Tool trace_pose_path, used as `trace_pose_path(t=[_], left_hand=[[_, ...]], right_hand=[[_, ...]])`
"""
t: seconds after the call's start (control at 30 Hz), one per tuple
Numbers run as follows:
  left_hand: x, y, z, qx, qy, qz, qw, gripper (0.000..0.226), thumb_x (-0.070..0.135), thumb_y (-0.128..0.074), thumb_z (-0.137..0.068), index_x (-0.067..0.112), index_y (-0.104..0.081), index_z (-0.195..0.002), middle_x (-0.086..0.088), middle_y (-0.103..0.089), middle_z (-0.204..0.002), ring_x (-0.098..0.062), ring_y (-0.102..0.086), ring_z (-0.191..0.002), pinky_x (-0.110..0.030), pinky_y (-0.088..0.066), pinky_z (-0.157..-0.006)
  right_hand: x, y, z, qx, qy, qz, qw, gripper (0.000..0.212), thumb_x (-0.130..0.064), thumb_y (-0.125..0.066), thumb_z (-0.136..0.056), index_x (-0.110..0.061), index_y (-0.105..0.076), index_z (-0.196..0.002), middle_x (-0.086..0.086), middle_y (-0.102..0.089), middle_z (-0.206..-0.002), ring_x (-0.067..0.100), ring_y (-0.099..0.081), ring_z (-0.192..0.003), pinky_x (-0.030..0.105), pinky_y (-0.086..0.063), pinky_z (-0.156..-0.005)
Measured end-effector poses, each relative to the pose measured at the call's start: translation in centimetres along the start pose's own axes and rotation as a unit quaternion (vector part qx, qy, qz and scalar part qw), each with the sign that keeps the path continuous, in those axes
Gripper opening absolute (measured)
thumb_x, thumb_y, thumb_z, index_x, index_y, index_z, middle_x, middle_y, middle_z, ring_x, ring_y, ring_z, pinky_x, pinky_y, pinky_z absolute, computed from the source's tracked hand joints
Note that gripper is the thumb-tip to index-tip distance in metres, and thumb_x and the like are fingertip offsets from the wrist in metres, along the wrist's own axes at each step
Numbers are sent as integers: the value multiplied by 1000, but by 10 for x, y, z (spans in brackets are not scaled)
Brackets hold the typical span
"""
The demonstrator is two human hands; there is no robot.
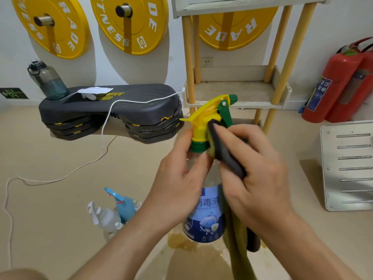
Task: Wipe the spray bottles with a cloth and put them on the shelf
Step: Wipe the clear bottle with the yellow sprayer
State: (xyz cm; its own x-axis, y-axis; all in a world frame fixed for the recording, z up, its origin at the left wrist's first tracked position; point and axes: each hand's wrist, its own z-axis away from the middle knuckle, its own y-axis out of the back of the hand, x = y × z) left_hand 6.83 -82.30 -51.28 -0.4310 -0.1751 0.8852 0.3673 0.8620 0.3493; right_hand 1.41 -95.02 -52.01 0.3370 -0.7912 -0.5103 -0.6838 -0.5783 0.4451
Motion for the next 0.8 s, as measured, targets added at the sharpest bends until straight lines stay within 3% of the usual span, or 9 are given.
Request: trace_pose_path(t=[0.1, 0.2, 0.27, 0.33, 0.43, 0.63, 0.8], left_hand=[[4, -3, 3, -15, 1, -5, 1000, 44, 16, -50, -90, 33, -54, -130, 16, -67, -115, -5, -63, -110, -39, -53, -94], [5, -2, 6, -24, 4, -16, 1000, 46, 13, -48, -87, 35, -55, -126, 16, -68, -110, -7, -65, -103, -43, -54, -89], [3, -1, 6, -23, 7, -16, 1000, 41, 15, -51, -90, 38, -55, -124, 12, -69, -107, -16, -66, -95, -50, -54, -85], [3, 2, 4, -23, 6, -18, 1000, 36, 15, -55, -96, 38, -56, -124, 11, -70, -105, -17, -67, -92, -48, -54, -82], [4, 4, 3, -31, 1, -11, 999, 26, 22, -57, -99, 33, -58, -123, 15, -70, -103, -6, -65, -97, -36, -54, -84], [2, 0, 5, -42, 22, 0, 999, 31, 20, -51, -90, 33, -60, -117, 11, -71, -101, -9, -66, -95, -38, -55, -83], [-3, 6, 2, -53, 33, 20, 998, 30, 20, -55, -90, 33, -62, -116, 6, -72, -100, -16, -67, -91, -41, -56, -79]], right_hand=[[0, -2, 0, -6, 4, 33, 999, 50, -20, -49, -82, -12, -64, -129, 6, -61, -115, 15, -56, -90, 39, -55, -62], [-1, -2, -1, -25, 4, 68, 997, 54, -25, -47, -80, -16, -63, -131, 4, -61, -113, 17, -54, -83, 40, -54, -51], [1, 1, -3, -58, 6, 58, 997, 55, -25, -46, -81, -21, -60, -134, 2, -58, -110, 22, -56, -79, 43, -53, -51], [5, 5, -6, -82, 11, 91, 992, 57, -26, -44, -82, -25, -54, -138, 2, -55, -106, 23, -55, -72, 39, -50, -47], [10, 9, -8, -61, -21, 173, 983, 58, -33, -42, -84, -25, -49, -141, 4, -55, -98, 21, -48, -61, 23, -35, -43], [-4, -4, -2, -59, -27, 161, 985, 61, -34, -42, -80, -18, -54, -138, 4, -57, -97, 26, -55, -58, 35, -46, -40], [9, 0, -3, -91, 28, 158, 983, 58, -30, -41, -82, -28, -51, -139, 5, -55, -100, 26, -57, -65, 41, -50, -40]])
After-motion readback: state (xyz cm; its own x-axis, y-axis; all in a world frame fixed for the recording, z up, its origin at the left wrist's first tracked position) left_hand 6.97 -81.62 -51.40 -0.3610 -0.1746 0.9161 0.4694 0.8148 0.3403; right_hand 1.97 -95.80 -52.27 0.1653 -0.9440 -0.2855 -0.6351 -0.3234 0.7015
